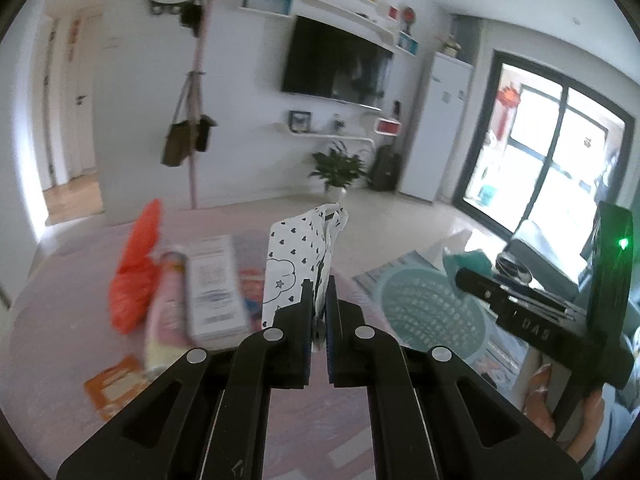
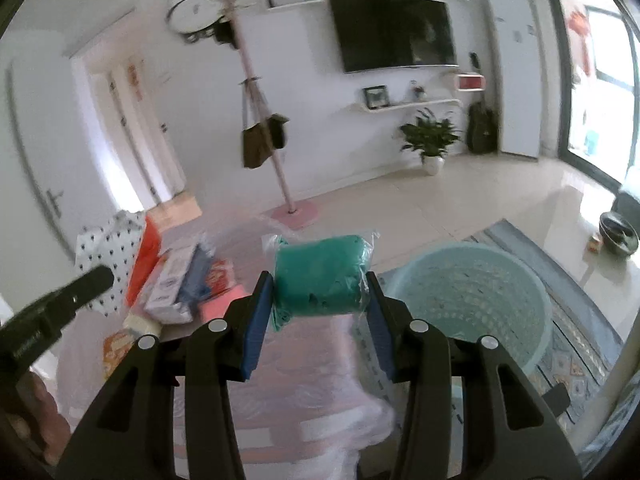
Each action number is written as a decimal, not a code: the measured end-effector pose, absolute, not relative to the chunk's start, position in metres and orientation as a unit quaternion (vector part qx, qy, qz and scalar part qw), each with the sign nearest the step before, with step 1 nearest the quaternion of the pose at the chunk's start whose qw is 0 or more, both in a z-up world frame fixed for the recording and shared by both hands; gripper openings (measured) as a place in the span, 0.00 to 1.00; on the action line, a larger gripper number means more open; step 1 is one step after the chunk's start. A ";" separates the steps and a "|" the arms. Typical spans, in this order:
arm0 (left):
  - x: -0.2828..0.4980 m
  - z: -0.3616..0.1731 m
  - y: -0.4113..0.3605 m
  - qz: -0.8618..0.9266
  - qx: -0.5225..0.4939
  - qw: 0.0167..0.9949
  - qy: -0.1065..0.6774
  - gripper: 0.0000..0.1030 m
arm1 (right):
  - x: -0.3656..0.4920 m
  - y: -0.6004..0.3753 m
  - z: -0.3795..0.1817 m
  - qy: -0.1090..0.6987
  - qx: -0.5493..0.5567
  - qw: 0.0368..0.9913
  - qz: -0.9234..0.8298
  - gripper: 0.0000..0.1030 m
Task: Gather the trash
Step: 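Carry polka-dot paper and teal packet over the basket and release both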
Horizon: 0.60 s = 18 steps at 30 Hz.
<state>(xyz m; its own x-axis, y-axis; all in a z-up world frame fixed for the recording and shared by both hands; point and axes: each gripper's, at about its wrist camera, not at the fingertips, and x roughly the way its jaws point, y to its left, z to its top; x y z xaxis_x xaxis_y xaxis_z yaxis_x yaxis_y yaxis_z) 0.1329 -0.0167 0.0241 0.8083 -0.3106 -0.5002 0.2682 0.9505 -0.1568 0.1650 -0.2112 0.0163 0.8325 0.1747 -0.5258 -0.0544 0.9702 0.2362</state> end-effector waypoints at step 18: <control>0.210 -0.029 -0.152 -0.246 -0.003 0.906 0.343 0.03 | 0.194 -0.337 -0.056 0.337 0.163 0.925 -0.064 0.41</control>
